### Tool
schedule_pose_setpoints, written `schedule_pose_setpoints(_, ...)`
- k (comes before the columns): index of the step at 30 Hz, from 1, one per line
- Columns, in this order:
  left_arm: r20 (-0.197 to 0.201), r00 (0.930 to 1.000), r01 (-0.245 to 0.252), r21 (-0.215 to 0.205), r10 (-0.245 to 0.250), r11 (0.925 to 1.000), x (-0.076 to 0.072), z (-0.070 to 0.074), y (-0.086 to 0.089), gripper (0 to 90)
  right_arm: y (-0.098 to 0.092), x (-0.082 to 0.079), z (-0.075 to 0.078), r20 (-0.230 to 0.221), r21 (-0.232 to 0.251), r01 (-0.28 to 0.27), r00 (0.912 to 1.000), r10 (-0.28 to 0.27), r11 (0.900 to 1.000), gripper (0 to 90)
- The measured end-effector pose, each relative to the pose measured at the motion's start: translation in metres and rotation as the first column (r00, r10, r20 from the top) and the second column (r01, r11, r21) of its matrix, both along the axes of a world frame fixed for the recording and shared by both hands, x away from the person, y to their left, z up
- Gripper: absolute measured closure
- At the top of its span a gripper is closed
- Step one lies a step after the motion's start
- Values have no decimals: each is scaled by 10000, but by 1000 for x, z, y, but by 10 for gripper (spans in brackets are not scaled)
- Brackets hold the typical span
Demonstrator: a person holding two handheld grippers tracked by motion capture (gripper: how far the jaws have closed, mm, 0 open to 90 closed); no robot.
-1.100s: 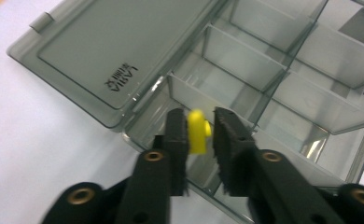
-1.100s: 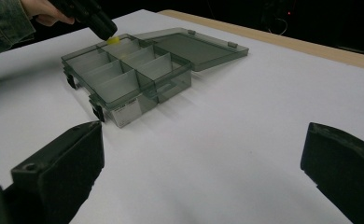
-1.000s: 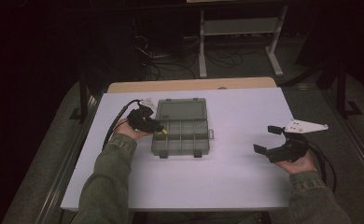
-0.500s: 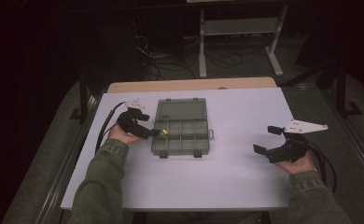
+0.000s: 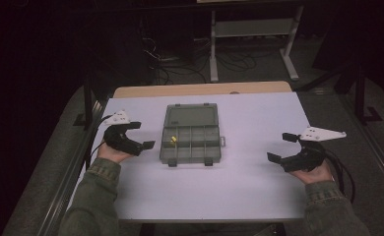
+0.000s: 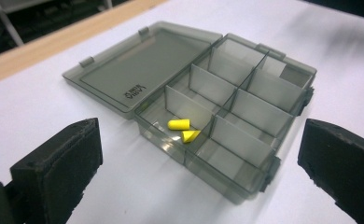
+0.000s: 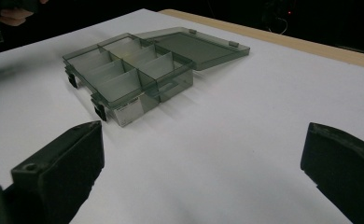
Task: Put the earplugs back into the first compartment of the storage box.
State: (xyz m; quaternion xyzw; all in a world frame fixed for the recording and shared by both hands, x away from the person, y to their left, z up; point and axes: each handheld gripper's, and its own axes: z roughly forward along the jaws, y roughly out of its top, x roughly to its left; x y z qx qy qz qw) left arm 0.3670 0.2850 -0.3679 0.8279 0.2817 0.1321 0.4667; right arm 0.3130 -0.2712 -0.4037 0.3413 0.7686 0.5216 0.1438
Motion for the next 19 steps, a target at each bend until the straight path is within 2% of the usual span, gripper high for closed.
schedule_pose_setpoints(5, 432, 9985, -321, -232, 330, 9992, -16, 0, 15, 0, 1, -1, 0, 14, 16, -25, 10000, 24, 10000, 0)
schedule_pose_setpoints(8, 805, 9949, -552, -623, 602, 9965, -24, -3, 25, 0, 1, -1, 0, 7, 63, -10, 10000, 10, 10000, 0)
schedule_pose_setpoints(14, 945, 9884, -1065, -1243, 1186, 9865, -37, -13, 47, 0, -1, -3, -1, 15, 152, 48, 10000, -48, 9999, 0)
schedule_pose_setpoints(19, 1050, 9832, -1337, -1407, 1490, 9810, -43, -18, 53, 0, 0, -2, -1, 14, 157, 36, 10000, -37, 9999, 0)
